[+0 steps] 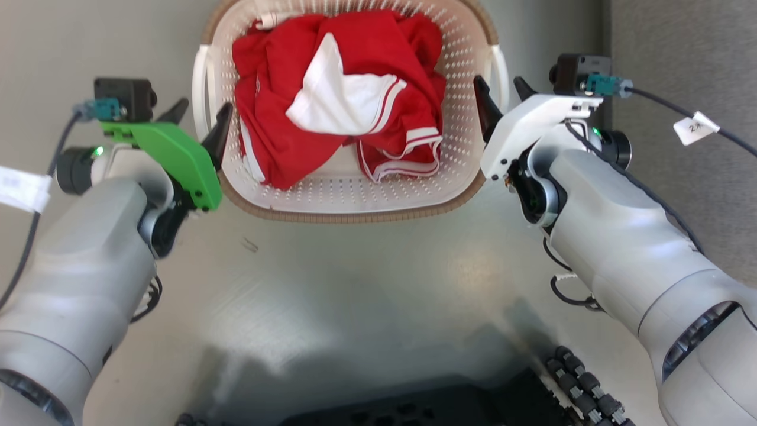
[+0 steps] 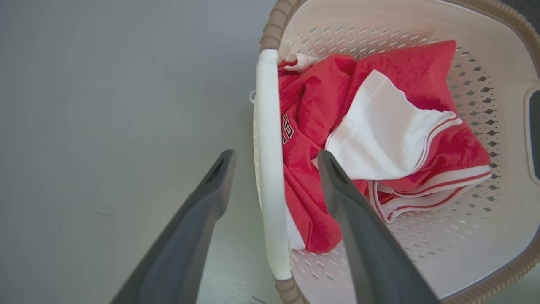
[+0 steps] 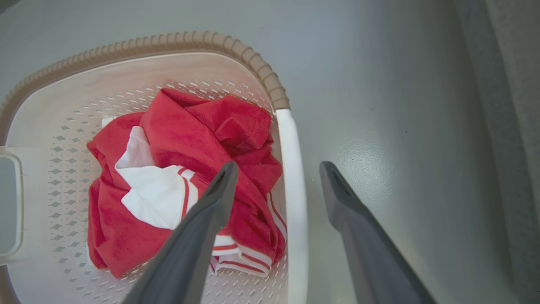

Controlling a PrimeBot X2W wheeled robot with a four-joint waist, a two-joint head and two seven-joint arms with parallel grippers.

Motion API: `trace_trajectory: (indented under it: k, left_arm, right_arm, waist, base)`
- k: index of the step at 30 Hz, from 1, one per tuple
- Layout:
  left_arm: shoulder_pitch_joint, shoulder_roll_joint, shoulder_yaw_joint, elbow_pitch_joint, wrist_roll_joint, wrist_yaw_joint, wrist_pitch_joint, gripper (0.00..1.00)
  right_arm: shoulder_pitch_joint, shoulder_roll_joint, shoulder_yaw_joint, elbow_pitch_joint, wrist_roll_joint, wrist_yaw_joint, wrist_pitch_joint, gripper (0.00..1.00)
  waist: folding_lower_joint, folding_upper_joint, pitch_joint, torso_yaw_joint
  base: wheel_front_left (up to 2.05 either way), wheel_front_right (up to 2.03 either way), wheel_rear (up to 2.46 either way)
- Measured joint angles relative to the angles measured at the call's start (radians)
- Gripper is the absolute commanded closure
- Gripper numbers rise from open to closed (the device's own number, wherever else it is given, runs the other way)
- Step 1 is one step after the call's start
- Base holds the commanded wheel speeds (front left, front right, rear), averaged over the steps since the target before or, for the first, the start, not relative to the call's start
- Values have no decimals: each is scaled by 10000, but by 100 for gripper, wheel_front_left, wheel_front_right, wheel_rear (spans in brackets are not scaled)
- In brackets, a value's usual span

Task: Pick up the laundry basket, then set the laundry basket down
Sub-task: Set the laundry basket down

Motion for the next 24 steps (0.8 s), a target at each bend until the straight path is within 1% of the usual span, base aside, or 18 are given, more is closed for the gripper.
trace_trajectory:
  k: [10,12,18,21,24]
  left_arm:
    - [700,54,-174,-267,17,0,-426,0]
    - [845,73,-169,-399,15,0,-518,0]
    - [1212,219,-104,-698,-84,-2,-690,0]
    - [1399,224,-63,-848,-159,0,-723,0]
    - [1560,230,56,-1026,-161,0,-775,0]
  right_arm:
    - [488,4,-339,88,-88,67,0,0]
    - [512,8,-502,67,-360,176,0,0]
    - [739,-58,-853,-157,-888,280,0,0]
    - [856,-169,-1093,-407,-1149,353,0,0]
    - [942,-372,-1386,-685,-1427,355,0,0]
  waist:
    - [0,0,-1144,-115]
    - [0,0,-1542,-149]
    - [0,0,-2373,-192]
    - [0,0,-2795,-192]
    - [-1,0,-3222,-178]
  base:
    - [0,0,0]
    - [0,0,0]
    - [0,0,0]
    - [0,0,0]
    - [0,0,0]
